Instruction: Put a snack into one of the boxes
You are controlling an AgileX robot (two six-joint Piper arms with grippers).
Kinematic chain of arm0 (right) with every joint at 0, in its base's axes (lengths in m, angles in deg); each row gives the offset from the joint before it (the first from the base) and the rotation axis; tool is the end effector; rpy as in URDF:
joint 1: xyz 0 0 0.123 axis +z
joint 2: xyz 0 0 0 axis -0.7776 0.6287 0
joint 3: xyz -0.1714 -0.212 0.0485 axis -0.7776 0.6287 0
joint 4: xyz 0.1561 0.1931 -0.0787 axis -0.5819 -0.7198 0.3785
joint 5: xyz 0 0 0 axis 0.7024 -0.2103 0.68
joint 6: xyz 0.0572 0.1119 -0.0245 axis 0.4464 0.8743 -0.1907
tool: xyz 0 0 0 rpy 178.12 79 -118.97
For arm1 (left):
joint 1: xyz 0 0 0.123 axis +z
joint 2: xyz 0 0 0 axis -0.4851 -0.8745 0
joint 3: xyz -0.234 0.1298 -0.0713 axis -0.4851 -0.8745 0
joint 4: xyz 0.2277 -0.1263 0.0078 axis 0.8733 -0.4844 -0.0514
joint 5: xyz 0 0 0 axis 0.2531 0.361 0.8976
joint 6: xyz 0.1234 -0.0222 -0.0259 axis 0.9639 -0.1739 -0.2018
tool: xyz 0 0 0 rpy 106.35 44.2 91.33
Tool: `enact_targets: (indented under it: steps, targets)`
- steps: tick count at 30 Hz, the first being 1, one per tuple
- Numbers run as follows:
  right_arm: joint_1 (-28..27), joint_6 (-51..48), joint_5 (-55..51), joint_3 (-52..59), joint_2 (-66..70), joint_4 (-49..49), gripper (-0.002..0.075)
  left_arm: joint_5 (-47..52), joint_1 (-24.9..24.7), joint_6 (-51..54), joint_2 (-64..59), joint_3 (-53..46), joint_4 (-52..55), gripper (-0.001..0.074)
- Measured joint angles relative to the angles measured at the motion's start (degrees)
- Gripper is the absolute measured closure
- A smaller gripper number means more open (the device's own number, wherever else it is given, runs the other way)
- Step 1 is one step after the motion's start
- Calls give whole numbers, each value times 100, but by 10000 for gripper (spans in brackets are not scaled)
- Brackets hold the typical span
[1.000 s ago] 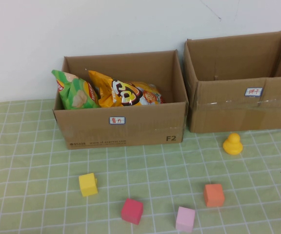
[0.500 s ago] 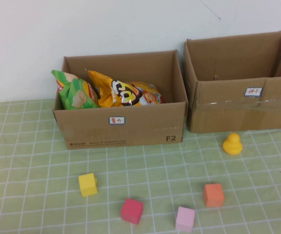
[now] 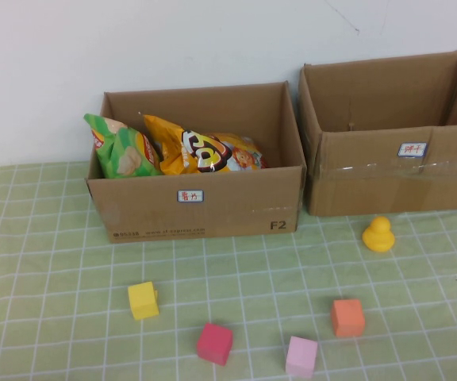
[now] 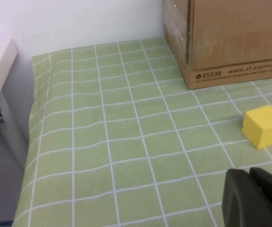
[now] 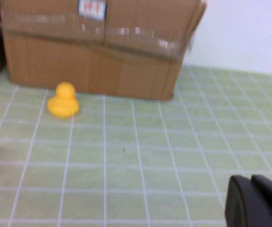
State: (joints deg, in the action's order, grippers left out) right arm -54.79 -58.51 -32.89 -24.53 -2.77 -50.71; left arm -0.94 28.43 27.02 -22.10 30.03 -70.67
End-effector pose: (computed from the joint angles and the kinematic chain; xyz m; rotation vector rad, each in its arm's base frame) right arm 0.1073 -0.0048 0.1759 -0.1253 1.7754 -0.1705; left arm 0.1058 -0.0061 0.1692 0.0200 1.8239 -0.0559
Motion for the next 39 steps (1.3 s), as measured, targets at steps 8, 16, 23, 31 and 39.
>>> enact_targets:
  steps: [8,16,23,31,39]
  targets:
    - [-40,-24,-244,74,-11,-10,728,0,0,0,0,0,0,736]
    - [-40,194,-332,57,-11,38,728,0,0,0,0,0,0,736]
    - [-40,545,-344,57,-11,208,728,0,0,0,0,0,0,736]
    - [-40,559,-354,48,-11,208,728,0,0,0,0,0,0,736]
    - [-40,562,-354,48,-11,208,728,0,0,0,0,0,0,736]
